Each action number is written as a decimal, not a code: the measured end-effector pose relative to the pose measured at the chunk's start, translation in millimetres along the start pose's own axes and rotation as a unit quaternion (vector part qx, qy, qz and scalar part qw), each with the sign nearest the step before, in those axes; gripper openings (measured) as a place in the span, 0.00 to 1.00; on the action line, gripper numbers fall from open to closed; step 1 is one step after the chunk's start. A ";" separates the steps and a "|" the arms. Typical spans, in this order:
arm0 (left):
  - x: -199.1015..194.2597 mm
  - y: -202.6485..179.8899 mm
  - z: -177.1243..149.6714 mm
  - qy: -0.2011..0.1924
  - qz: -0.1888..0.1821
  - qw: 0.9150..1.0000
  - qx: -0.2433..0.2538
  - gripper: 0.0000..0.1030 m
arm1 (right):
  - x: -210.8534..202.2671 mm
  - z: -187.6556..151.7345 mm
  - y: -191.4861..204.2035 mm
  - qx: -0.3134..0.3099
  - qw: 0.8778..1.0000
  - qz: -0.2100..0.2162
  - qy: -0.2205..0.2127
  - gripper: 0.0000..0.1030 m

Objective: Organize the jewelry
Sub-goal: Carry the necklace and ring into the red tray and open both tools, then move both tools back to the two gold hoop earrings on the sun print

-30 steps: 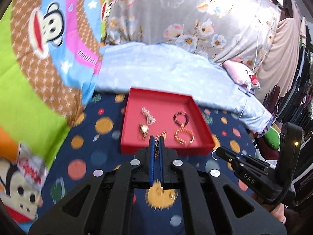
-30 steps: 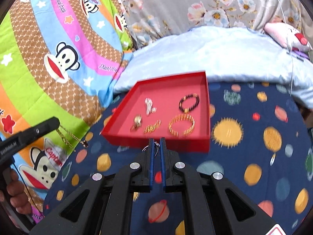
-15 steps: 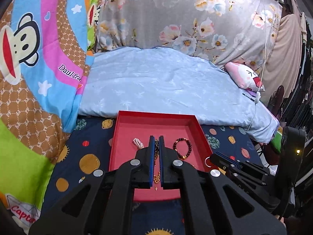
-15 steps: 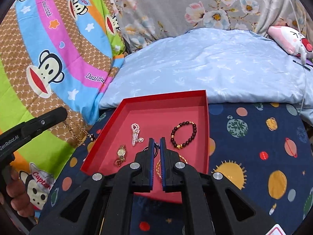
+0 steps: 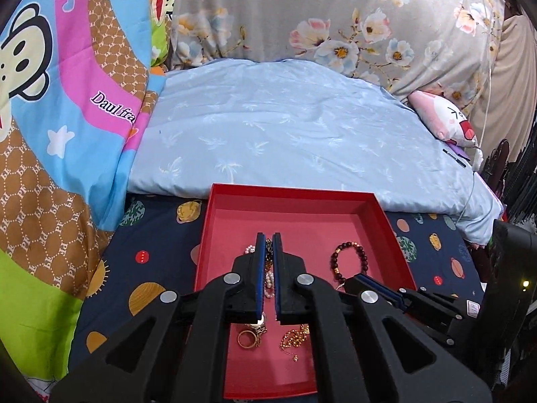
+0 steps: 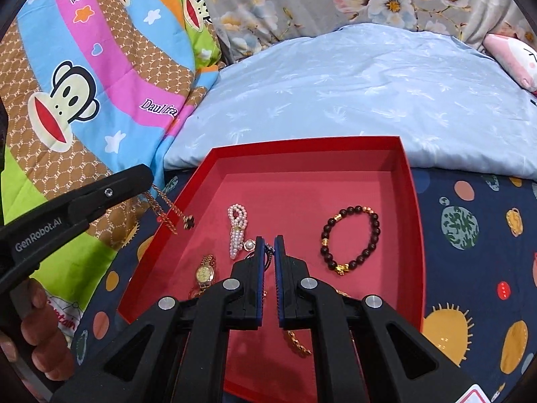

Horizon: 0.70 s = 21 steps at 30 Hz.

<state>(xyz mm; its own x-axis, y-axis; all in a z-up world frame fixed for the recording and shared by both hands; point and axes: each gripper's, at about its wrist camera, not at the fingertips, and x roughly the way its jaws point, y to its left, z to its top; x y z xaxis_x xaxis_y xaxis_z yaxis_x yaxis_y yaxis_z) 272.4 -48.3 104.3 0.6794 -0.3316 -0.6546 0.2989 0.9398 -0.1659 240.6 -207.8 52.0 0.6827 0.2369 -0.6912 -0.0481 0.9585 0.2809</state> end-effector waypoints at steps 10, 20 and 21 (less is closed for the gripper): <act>-26.2 28.7 -8.6 -0.029 0.032 0.997 -0.059 0.49 | -38.9 -14.4 -9.8 0.041 0.998 0.014 -0.037 0.34; -77.8 34.8 -80.3 -0.015 0.056 0.996 -0.066 0.53 | -100.1 -90.4 -11.1 0.059 0.998 0.022 -0.031 0.34; -80.3 34.5 -88.6 -0.010 0.057 0.996 -0.066 0.53 | -103.3 -99.6 -10.1 0.060 0.998 0.021 -0.024 0.34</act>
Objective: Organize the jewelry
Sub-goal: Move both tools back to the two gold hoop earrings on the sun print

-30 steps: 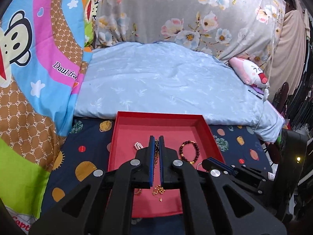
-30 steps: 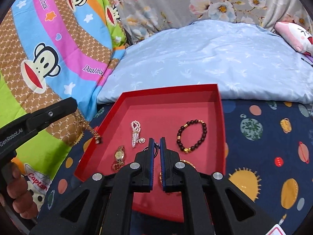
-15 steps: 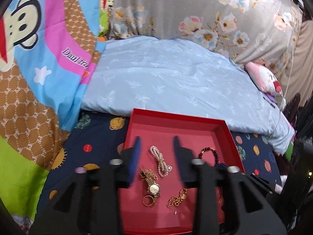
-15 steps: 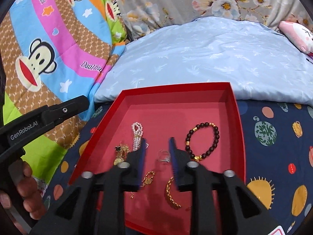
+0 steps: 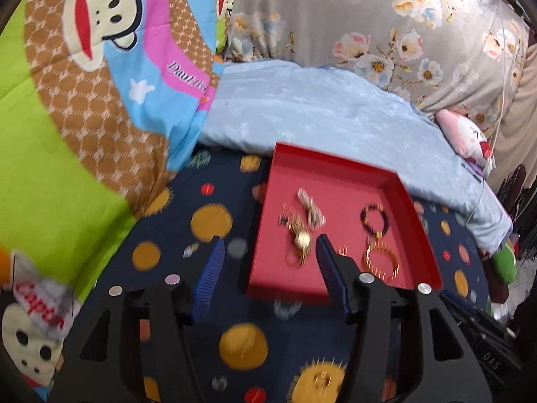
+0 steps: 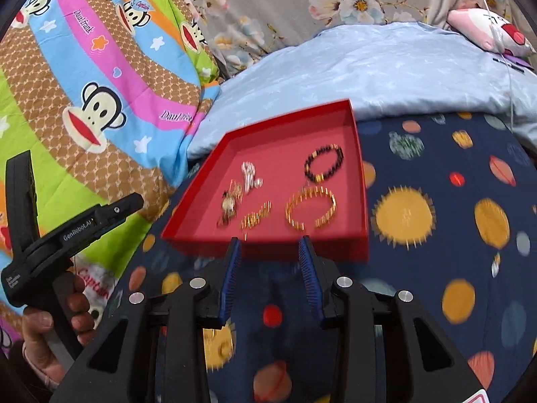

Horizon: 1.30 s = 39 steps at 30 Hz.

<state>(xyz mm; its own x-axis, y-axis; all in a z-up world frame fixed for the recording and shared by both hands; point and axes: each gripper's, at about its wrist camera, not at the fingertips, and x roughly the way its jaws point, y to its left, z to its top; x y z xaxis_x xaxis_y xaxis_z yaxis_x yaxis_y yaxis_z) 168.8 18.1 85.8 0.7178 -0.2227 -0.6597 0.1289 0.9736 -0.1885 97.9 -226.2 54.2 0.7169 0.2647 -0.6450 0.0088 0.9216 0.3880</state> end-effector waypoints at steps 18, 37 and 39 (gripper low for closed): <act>-26.8 16.9 -121.0 0.087 0.038 0.995 0.017 0.53 | -10.8 -94.2 32.8 -0.067 0.995 -0.023 0.070 0.34; -46.5 33.3 -148.0 0.095 0.042 0.995 -0.001 0.57 | -8.1 -109.9 44.3 -0.077 0.993 -0.033 0.085 0.40; -50.7 40.7 -151.9 0.094 0.042 0.995 -0.006 0.57 | -6.4 -110.4 45.3 -0.079 0.993 -0.034 0.086 0.42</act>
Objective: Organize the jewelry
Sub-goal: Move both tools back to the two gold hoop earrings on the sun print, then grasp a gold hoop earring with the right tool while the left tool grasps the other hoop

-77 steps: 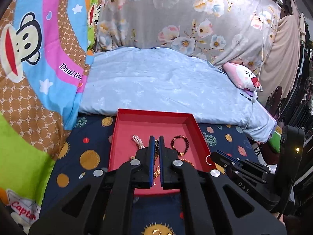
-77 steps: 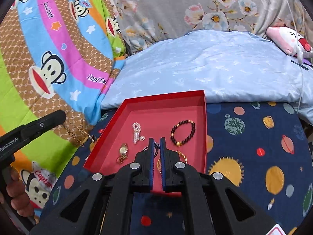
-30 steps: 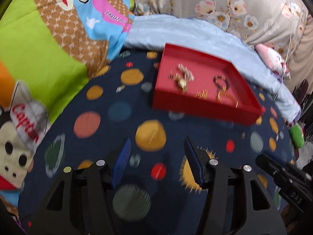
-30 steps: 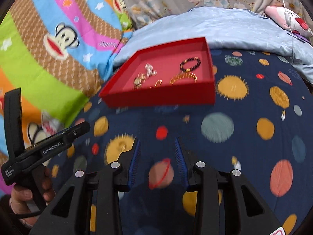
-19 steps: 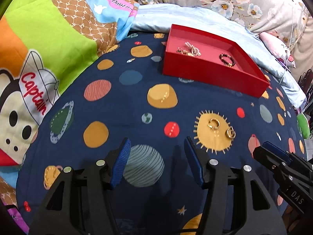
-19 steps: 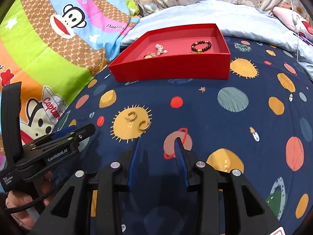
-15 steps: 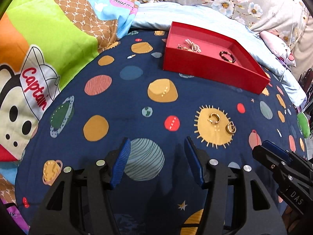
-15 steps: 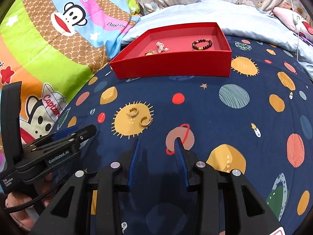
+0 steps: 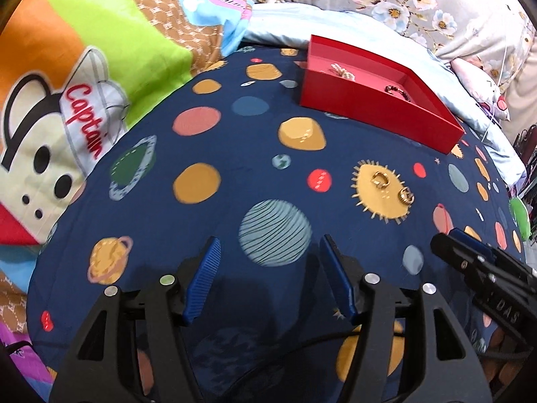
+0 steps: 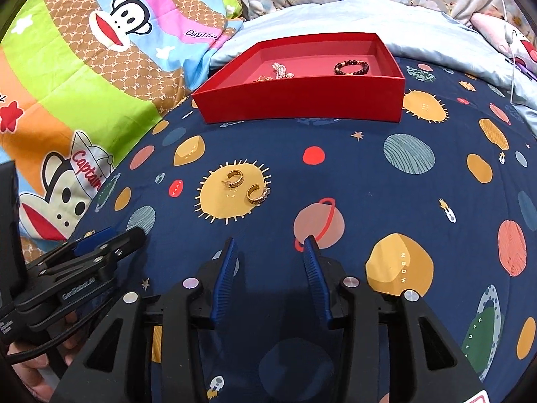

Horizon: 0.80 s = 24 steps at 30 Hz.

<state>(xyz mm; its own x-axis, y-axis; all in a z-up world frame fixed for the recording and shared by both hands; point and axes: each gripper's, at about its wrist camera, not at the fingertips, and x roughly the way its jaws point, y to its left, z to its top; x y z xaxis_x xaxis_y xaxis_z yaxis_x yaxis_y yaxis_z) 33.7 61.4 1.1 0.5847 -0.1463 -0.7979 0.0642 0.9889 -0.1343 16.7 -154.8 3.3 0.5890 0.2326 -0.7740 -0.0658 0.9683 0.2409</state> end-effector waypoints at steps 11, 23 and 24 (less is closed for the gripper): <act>-5.9 14.2 -1.5 -0.006 0.000 1.000 -0.016 0.58 | 24.9 22.5 8.0 -0.017 1.000 -0.009 -0.003 0.46; -3.6 8.8 8.1 -0.009 -0.010 1.000 -0.018 0.60 | 38.7 34.0 15.4 -0.048 0.998 -0.040 -0.008 0.28; -3.3 7.9 8.8 -0.009 -0.010 1.000 -0.018 0.60 | 38.5 34.1 14.2 -0.049 0.998 -0.043 -0.007 0.23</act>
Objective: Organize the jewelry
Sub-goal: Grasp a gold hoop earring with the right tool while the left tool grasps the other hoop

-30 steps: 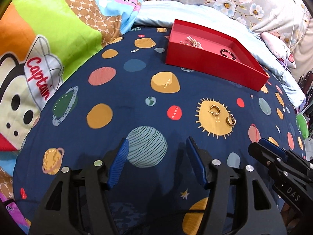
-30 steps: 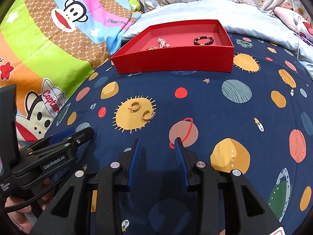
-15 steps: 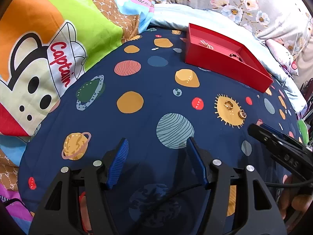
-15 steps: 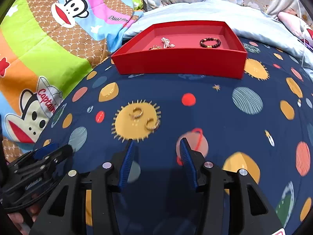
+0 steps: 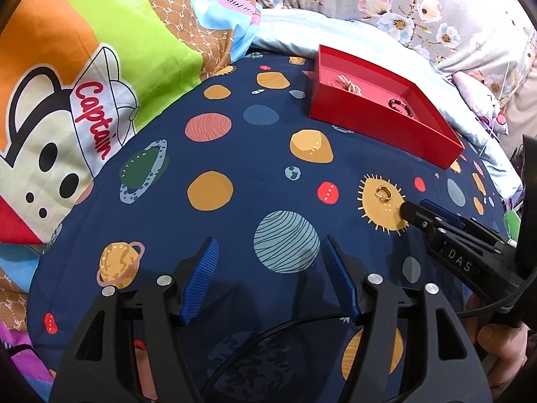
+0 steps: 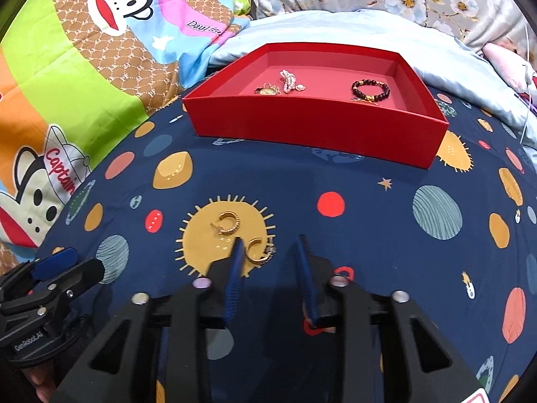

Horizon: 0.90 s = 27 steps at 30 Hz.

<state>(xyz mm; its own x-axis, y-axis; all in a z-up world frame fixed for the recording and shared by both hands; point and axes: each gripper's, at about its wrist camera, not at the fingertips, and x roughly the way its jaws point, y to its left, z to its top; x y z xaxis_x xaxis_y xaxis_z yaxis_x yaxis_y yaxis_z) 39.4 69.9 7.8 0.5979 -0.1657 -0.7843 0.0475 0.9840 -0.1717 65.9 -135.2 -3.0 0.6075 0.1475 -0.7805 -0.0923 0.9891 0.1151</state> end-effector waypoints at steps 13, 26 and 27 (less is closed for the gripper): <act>-2.9 -19.5 10.8 -0.007 -0.020 1.000 0.021 0.60 | -16.6 -14.1 -18.1 0.023 1.000 0.005 0.001 0.17; 32.1 -80.1 31.0 0.001 -0.050 0.997 0.066 0.67 | -50.3 -52.0 -53.7 0.066 0.998 -0.005 -0.006 0.17; 36.1 -84.6 32.3 0.002 -0.050 0.996 0.070 0.67 | -50.3 -52.3 -53.4 0.064 0.998 -0.006 -0.007 0.17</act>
<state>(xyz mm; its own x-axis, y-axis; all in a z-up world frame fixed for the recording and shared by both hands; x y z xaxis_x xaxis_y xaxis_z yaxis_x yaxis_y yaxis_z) 82.9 -17.2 13.3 0.5817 -0.2633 -0.7696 0.2183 0.9620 -0.1641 -0.9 -195.6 -2.0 0.6184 0.1346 -0.7742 0.0163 0.9828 0.1839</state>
